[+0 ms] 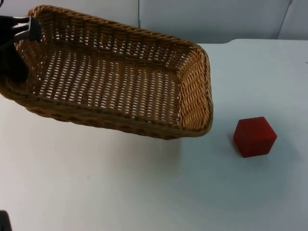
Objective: Pick up the basket with the left hand and place the cube into the basket with the right hand.
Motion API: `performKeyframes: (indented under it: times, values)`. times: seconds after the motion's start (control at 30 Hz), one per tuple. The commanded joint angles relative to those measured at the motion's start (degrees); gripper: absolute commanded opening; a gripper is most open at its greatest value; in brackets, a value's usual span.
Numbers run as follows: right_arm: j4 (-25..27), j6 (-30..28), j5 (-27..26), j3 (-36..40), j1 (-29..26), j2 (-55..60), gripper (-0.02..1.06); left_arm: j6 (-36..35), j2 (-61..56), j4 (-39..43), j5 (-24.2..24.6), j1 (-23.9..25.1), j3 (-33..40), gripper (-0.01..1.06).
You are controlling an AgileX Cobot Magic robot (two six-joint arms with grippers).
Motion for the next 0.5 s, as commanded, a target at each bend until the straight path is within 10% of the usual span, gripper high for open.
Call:
performKeyframes:
  times: [0.0,0.2,0.47]
  values:
    - [0.1,-0.3,-0.3,0.3,0.2,-0.1,0.00,3.0,-0.7,-6.3,0.6,1.4,-0.1,0.00]
    - [0.1,-0.3,-0.3,0.3,0.2,-0.1,0.00,19.6,-0.7,-28.3,8.6,10.9,0.0,0.00]
    - [0.1,-0.3,-0.3,0.3,0.2,-0.1,0.00,19.3,2.1,-27.3,9.0,12.1,1.9,0.00]
